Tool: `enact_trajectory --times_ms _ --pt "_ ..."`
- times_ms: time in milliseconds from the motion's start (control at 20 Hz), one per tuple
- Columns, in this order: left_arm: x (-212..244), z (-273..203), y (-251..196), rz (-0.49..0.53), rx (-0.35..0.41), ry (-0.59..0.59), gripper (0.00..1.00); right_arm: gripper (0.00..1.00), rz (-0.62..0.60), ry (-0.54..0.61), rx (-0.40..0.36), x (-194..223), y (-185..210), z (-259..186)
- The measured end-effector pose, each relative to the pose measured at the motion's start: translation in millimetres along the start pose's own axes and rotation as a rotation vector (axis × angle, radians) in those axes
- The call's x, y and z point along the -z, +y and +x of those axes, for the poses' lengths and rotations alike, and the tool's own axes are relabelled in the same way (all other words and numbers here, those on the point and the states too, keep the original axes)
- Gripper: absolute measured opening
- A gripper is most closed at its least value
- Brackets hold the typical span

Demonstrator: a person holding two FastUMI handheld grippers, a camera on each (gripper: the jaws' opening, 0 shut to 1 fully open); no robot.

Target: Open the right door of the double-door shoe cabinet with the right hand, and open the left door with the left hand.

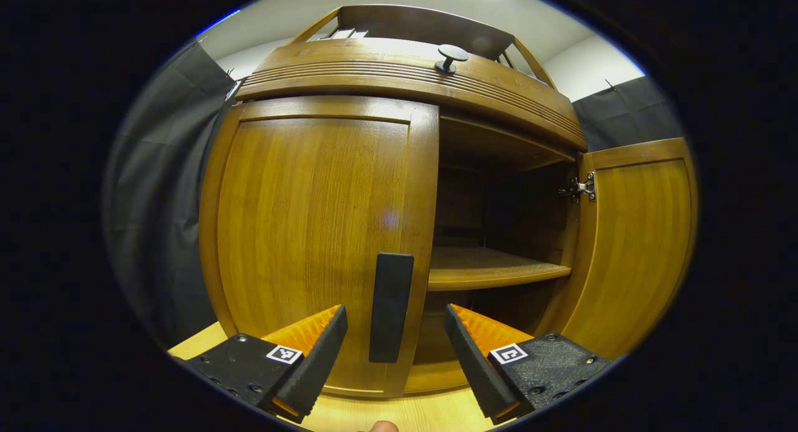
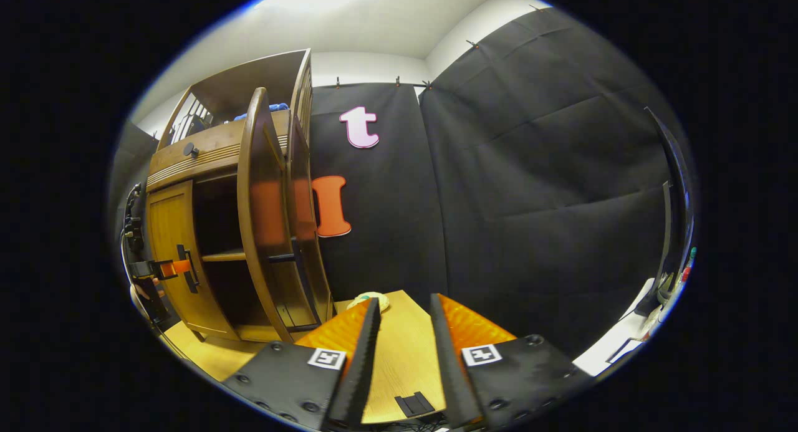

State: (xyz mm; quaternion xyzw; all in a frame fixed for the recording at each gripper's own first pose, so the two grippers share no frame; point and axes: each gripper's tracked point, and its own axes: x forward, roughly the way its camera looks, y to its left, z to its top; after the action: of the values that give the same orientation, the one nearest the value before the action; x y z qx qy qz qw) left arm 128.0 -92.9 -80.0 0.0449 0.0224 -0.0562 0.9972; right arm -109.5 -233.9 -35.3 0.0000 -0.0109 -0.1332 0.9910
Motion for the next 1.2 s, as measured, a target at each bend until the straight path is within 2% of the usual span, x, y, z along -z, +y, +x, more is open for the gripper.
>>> enact_trajectory --times_ms 150,300,350,400,500,550,600,650,700,850,900,950,1100,1200 --pt "10.1 7.4 -3.8 -0.005 0.004 0.022 0.92 0.72 -0.02 -0.009 0.025 -0.7 -4.1 0.4" --pt "13.0 22.1 5.4 0.003 -0.011 0.046 0.92 0.82 -0.016 -0.029 0.041 -6.3 -7.7 -0.4" --pt "14.5 23.1 7.1 0.011 -0.02 0.047 0.92 1.0 -0.011 -0.037 0.046 -8.9 -9.2 0.5" --pt "15.1 25.1 9.7 0.02 -0.028 0.045 0.9 0.84 -0.008 -0.042 0.049 -10.3 -9.9 0.0" --pt "14.6 26.6 15.8 0.029 -0.053 0.036 0.88 0.84 -0.002 -0.045 0.053 -8.8 -11.9 -1.3" --pt "15.5 27.4 17.7 0.028 -0.062 0.035 0.92 0.84 0.0 -0.043 0.056 -9.4 -11.5 -0.5" --pt "16.9 28.6 18.7 0.025 -0.071 0.04 0.84 0.95 0.003 -0.041 0.057 -7.6 -12.2 -1.0" --pt "18.3 29.2 19.5 0.023 -0.075 0.046 0.8 0.95 0.005 -0.038 0.055 -6.8 -11.4 -1.7" --pt "18.4 30.9 18.0 0.022 -0.069 0.046 0.67 0.95 0.008 -0.036 0.054 -5.6 -11.2 -2.1" --pt "19.8 33.0 17.2 0.036 -0.07 0.047 0.65 0.95 0.012 -0.037 0.056 -6.8 -10.9 -0.1" --pt "20.1 32.1 17.6 0.039 -0.071 0.043 0.67 0.84 0.014 -0.038 0.054 -6.6 -9.8 0.0" --pt "20.4 33.1 17.6 0.039 -0.068 0.044 0.62 0.84 0.015 -0.04 0.052 -6.5 -8.9 -1.9" --pt "23.6 33.4 16.9 0.034 -0.054 0.056 0.62 0.84 0.008 -0.036 0.044 -4.9 -4.5 -1.7" --pt "26.6 33.4 10.9 0.016 -0.019 0.063 0.53 0.84 0.007 -0.034 0.041 -4.2 -2.6 -2.1"
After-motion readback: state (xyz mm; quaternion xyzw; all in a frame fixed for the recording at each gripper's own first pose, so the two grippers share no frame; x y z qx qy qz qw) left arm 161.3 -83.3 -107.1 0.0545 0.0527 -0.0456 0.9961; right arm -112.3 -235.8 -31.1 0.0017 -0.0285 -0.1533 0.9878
